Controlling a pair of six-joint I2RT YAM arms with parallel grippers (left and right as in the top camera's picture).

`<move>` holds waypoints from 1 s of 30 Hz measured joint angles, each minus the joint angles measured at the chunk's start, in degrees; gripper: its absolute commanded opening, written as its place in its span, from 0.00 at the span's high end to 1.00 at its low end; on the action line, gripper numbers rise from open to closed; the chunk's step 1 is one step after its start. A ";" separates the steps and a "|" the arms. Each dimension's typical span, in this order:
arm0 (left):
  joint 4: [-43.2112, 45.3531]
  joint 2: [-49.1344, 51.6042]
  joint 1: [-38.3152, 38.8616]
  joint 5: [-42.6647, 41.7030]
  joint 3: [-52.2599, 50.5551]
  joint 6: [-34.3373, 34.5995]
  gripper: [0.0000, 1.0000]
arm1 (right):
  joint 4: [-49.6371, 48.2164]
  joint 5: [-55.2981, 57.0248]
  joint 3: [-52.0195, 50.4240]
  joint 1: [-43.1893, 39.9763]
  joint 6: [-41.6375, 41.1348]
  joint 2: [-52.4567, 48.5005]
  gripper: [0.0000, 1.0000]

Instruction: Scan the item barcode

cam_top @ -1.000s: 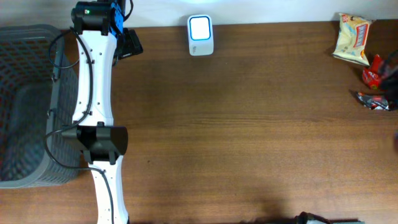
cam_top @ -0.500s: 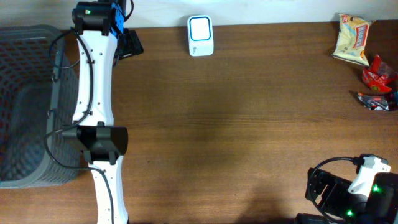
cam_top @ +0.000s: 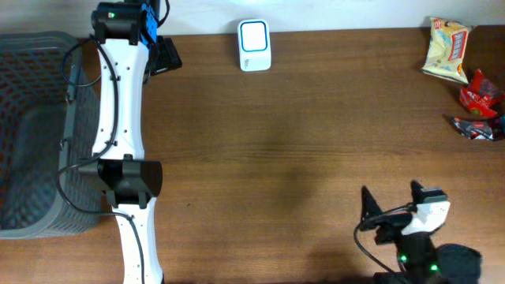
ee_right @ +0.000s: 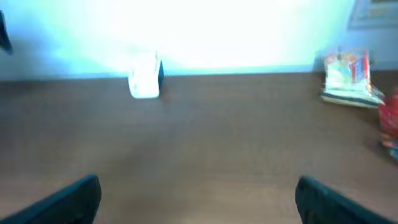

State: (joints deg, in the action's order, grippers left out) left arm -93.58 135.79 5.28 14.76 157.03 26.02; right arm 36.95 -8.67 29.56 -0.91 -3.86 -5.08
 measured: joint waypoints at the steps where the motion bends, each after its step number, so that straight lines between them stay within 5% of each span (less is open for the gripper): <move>1: -0.02 0.00 0.00 0.02 0.00 0.00 0.01 | -1.77 -0.44 -3.32 0.00 0.00 1.73 0.02; 13: -0.04 0.00 0.00 0.00 0.00 0.02 0.01 | -40.19 -2.01 -28.48 0.00 0.07 4.39 0.02; 30: -0.04 0.00 0.00 0.00 0.00 0.02 0.01 | -33.07 2.19 -28.81 0.00 0.02 4.46 0.02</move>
State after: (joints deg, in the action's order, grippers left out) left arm -93.62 135.79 5.28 14.76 157.03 26.04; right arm 3.88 -6.48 0.75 -0.91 -3.84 -0.62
